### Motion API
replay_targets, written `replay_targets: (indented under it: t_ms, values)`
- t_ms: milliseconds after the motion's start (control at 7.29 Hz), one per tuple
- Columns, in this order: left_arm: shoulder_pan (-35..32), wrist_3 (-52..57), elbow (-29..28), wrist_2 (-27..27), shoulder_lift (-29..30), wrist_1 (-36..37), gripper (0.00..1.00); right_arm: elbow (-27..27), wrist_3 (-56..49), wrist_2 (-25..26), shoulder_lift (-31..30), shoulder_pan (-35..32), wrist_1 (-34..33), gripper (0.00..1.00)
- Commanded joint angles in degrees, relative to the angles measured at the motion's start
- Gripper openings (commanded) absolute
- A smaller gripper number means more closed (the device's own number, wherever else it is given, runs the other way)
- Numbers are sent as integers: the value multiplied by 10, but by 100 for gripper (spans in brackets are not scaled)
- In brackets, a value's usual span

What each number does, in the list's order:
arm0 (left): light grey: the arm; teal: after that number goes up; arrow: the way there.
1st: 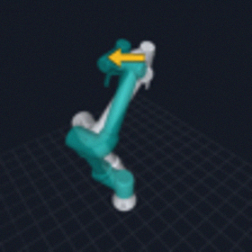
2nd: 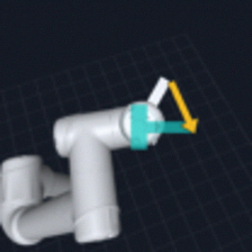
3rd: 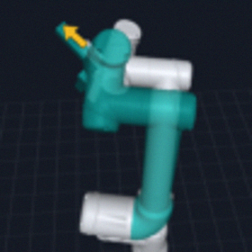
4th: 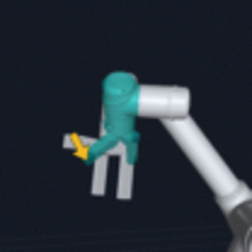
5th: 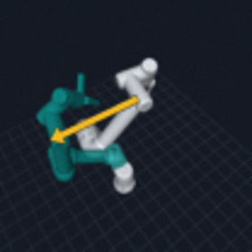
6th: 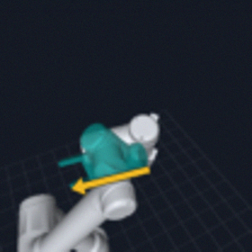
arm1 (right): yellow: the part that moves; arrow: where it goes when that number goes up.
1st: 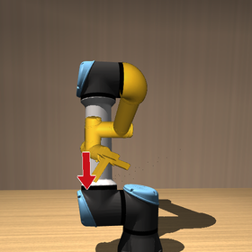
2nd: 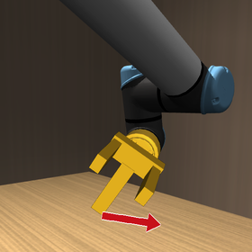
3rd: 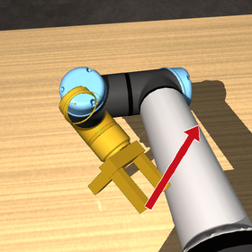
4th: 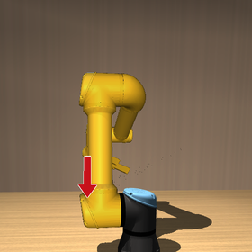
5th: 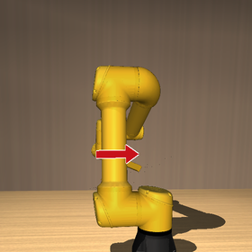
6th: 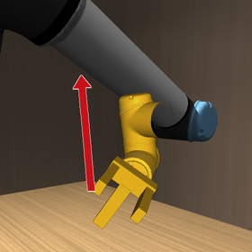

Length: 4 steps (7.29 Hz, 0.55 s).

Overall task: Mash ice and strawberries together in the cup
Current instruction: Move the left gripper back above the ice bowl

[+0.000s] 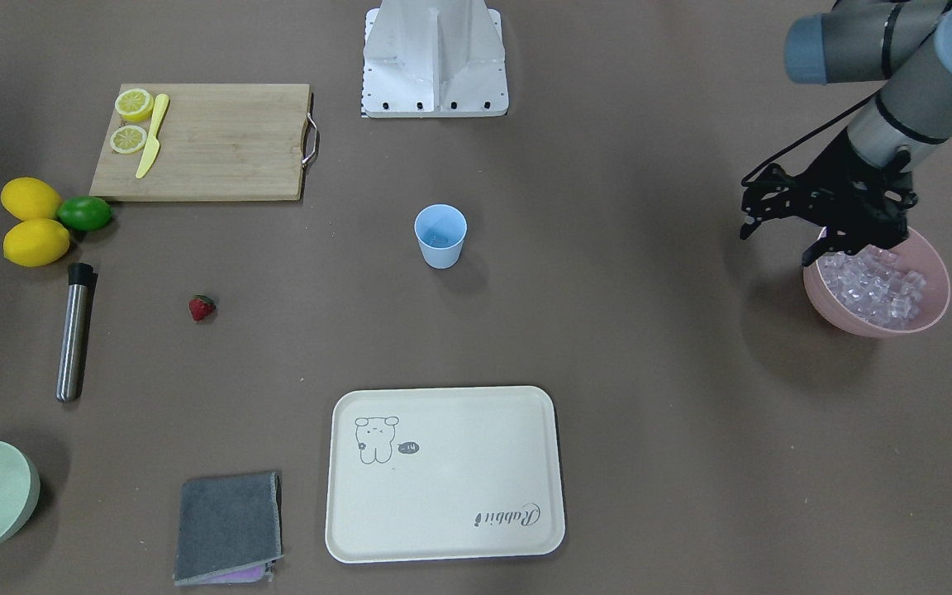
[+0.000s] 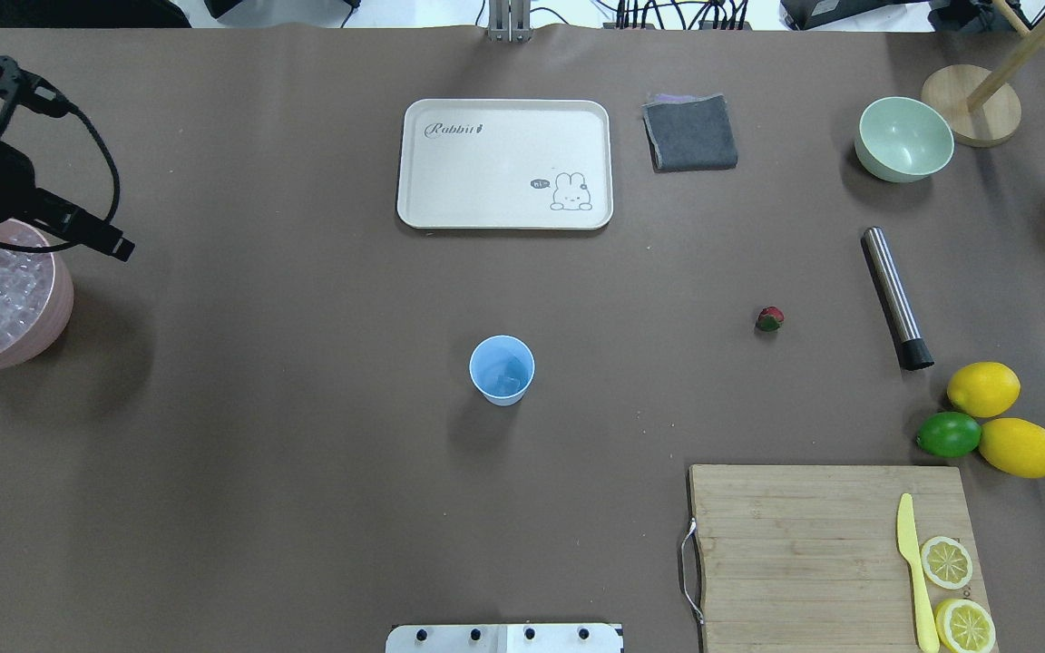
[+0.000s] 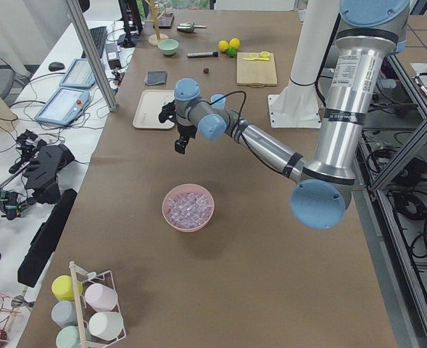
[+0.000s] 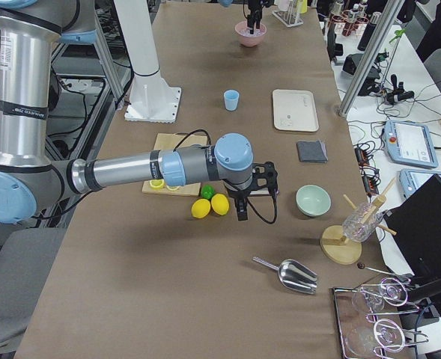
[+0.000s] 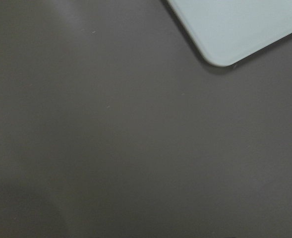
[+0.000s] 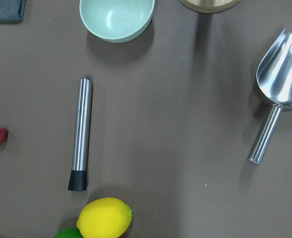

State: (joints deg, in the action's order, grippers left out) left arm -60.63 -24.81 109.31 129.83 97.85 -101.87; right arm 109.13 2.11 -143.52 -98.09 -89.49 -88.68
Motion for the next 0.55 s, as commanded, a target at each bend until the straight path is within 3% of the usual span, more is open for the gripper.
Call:
replay_targets:
  t_ms: [0,411]
  values:
    - [-22,-74,-4,0,-65,-1,93,0,-1,1,0,2,0,100]
    - [-49,-96,-54,3,-84,-4,94,4,-3,2,0,4,0,100]
